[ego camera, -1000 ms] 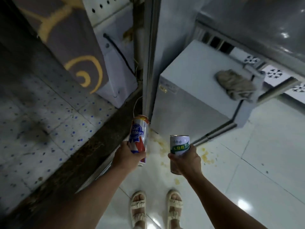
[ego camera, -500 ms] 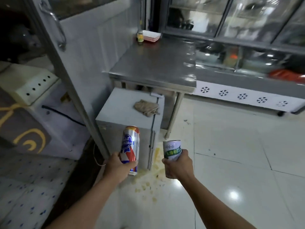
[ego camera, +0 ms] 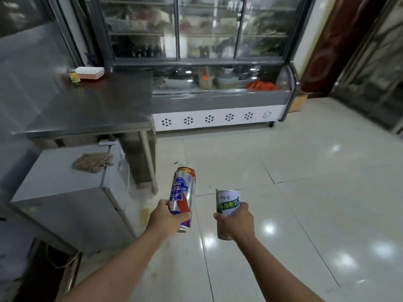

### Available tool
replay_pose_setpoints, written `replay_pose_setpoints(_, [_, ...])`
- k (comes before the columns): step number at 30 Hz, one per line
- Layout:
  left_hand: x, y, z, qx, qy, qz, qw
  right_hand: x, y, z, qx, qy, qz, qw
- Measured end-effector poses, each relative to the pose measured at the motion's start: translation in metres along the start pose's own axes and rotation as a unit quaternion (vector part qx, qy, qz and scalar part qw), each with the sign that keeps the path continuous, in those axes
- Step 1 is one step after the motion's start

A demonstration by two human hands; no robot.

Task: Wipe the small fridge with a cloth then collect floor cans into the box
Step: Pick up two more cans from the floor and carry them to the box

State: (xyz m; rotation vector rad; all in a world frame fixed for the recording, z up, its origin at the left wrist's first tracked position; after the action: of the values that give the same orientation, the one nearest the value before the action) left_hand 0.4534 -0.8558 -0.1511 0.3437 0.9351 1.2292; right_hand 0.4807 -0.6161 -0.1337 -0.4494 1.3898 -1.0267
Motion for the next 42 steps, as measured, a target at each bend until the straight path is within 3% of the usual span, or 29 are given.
replay_pose_setpoints(8, [0.161, 0.110, 0.054, 0.089, -0.086, -0.084, 0.989, -0.178, 0.095, -0.007, 0.077, 0.152, -0.027, 0.985])
replay_pose_setpoints(19, [0.382, 0.255, 0.062, 0.170, -0.182, -0.133, 0.959, -0.365, 0.190, -0.080, 0.128, 0.283, -0.070, 0.948])
replay_pose_setpoints(33, [0.645, 0.441, 0.095, 0.225, -0.250, -0.167, 0.927, -0.603, 0.289, -0.210, 0.137, 0.385, -0.094, 0.908])
replay_pose_setpoints(42, [0.813, 0.552, 0.126, 0.220, -0.240, -0.109, 0.939, -0.780, 0.370, -0.319, 0.103, 0.378, -0.101, 0.915])
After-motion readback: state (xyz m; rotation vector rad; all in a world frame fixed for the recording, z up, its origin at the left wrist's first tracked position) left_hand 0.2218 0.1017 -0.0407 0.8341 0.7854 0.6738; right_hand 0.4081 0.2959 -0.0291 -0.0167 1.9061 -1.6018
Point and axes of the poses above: each hand's wrist, its own z-axis away from the middle knuckle, its own x-axis out of the palm, y = z × x, the point moved 9 cm from there along -z, towards the middle knuckle, and after that the axes turned 13 degrees about -x, right-handed, at the moved point
